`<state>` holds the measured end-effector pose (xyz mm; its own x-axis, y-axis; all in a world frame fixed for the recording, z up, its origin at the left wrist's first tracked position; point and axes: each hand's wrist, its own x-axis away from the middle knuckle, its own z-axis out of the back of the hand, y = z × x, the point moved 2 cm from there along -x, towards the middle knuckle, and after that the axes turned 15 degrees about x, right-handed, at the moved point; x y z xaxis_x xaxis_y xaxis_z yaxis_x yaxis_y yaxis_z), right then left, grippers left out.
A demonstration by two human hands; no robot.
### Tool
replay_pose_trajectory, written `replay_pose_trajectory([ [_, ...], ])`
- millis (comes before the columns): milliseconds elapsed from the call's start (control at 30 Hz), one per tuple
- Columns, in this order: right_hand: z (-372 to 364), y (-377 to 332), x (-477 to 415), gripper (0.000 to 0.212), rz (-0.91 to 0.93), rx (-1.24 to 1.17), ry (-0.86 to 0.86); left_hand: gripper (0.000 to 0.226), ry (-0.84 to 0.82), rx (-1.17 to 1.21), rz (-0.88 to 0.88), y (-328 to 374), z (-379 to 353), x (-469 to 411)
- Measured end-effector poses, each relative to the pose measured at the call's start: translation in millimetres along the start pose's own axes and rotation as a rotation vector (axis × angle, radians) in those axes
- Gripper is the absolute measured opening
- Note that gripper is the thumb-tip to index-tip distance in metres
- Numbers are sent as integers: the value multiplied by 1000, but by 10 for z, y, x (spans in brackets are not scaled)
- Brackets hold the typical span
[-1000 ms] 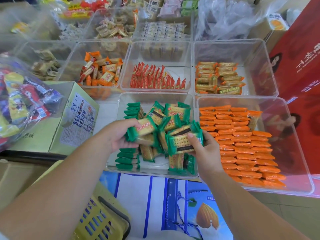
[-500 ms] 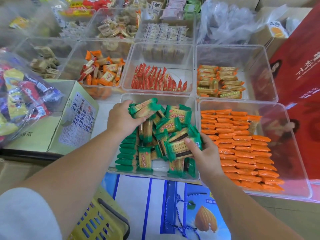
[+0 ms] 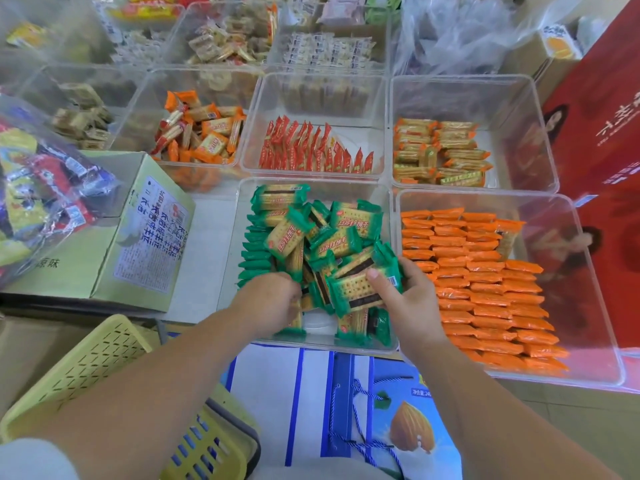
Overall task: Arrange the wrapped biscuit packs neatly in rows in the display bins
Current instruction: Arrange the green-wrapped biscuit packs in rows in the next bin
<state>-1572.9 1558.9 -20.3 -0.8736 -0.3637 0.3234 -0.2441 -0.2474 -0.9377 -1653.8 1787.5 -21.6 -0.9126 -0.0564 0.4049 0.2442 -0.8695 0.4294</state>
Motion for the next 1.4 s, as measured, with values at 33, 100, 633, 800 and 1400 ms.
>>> replay_pose_trajectory([
  [33,-1,0,1,45,1,-3,-2,39,-77,-52,17,-15,-89,-13],
  [100,0,-1,3,48,4,-3,-3,64,-112,-108,63,-47,-172,-69],
  [633,0,-38,24,54,6,22,-30,21,191,199,104,34,171,-142],
  [800,5,-36,29,47,-1,14,-44,23,423,486,196,-135,648,-152],
  [1400,-56,-107,32,54,6,273,-26,47,413,-123,145,-565,464,269],
])
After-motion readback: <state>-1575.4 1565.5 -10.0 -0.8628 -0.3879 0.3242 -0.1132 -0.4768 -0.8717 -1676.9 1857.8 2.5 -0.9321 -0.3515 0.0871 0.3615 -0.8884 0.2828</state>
